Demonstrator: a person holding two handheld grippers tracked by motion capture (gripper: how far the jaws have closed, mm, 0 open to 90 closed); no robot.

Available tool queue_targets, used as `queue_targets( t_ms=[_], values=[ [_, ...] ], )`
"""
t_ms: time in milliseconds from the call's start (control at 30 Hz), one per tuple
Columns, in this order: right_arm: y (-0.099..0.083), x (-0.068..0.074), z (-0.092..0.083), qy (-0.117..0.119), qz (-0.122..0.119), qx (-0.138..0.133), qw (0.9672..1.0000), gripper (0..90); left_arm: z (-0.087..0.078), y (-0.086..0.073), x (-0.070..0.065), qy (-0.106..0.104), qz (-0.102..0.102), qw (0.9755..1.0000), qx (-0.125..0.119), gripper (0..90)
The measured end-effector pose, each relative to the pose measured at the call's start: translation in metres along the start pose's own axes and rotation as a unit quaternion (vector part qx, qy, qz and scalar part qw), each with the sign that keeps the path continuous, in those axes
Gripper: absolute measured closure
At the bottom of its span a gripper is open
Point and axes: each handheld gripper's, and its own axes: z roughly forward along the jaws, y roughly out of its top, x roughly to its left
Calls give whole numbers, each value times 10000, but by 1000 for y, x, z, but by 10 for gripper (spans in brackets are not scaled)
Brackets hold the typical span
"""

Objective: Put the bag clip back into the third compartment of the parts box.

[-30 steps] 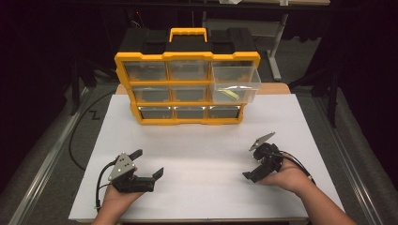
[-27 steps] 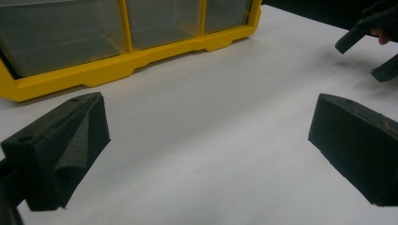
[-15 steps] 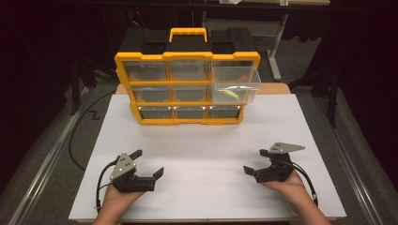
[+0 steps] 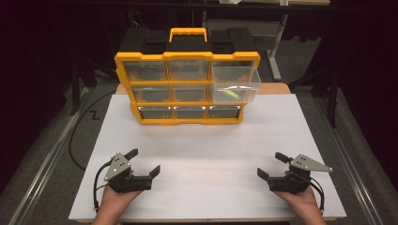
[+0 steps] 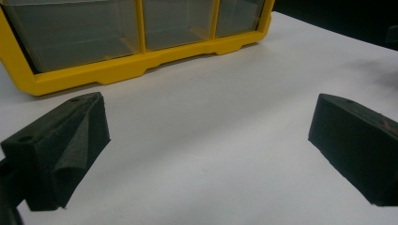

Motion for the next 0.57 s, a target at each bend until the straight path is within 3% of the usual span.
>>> queue_targets(
  t_ms=[167, 433, 567],
  values=[
    [2, 0, 0, -18, 154, -220, 9996, 0, -2, 0, -1, 134, -18, 9999, 22, 3],
    [3, 2, -4, -9, 47, -371, 9993, 0, -2, -1, -2, 99, 33, 9999, 71, 3],
    [3, 3, -3, -59, -28, -312, 9995, 0, -2, -1, -1, 84, 30, 9999, 76, 3]
  ],
)
